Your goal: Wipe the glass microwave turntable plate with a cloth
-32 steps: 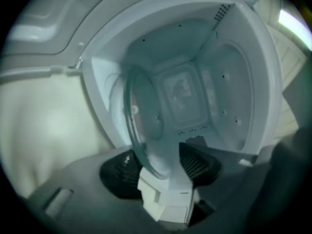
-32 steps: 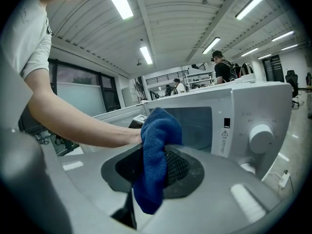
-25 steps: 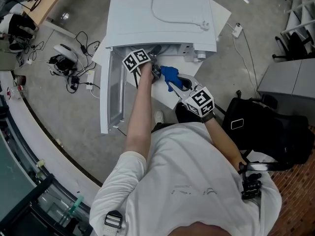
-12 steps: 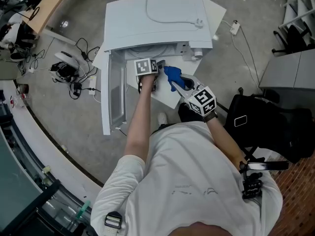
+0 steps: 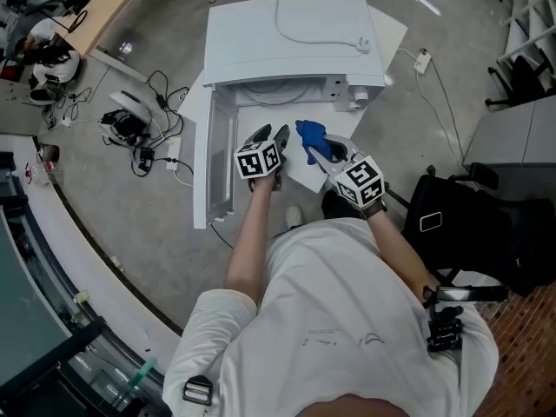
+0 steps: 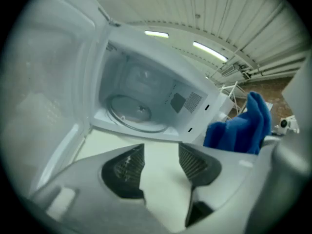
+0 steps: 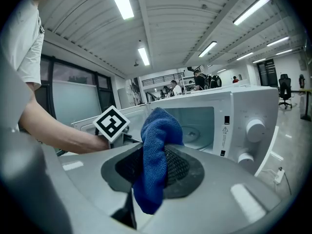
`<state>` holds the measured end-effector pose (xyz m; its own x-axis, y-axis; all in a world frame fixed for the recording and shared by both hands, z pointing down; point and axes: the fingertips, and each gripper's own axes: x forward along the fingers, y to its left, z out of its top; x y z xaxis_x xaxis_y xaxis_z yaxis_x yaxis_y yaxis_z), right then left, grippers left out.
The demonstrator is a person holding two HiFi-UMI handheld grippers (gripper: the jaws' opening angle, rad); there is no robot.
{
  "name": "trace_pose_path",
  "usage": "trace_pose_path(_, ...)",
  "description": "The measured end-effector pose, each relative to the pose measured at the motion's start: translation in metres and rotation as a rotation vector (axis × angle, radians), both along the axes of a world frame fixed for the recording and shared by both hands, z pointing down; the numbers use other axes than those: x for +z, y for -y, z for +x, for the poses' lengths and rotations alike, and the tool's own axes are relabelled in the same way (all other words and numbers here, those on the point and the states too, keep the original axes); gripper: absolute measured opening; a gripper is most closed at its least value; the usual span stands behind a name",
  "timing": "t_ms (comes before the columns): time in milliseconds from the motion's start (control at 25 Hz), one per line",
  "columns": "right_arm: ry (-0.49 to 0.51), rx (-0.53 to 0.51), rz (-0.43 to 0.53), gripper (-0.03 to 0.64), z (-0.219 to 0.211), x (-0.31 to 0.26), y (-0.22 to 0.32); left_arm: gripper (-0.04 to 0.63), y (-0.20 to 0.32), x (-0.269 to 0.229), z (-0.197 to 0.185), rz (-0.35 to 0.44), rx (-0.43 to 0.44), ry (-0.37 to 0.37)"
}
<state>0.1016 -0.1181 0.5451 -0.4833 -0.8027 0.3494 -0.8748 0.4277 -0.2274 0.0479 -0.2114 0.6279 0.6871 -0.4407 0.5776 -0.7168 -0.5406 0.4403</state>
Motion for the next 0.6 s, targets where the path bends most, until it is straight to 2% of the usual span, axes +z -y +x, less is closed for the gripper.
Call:
trace_pose_path(200, -0.026, 0.009, 0.040, 0.100, -0.019, -0.015, -0.007, 0.119, -0.027, -0.033, -0.023, 0.136, 0.007, -0.022)
trace_pose_path(280, -0.033, 0.021, 0.058, 0.100, -0.028, -0.023, -0.014, 0.069, -0.038, -0.042, -0.034, 0.184, 0.011, 0.007)
trace_pose_path(320, -0.035, 0.030, 0.064, 0.100, -0.032, -0.025, -0.018, 0.003, -0.043, -0.047, -0.040, 0.220, 0.015, 0.034)
trace_pose_path(440, -0.036, 0.068, 0.075, 0.100, -0.044, -0.031, -0.032, -0.002, -0.058, -0.065, -0.051, 0.344, 0.065, 0.082)
trace_pose_path(600, -0.031, 0.164, 0.079, 0.100, -0.049, -0.037, -0.067, -0.002, -0.092, -0.086, -0.061, 0.422, 0.136, 0.013)
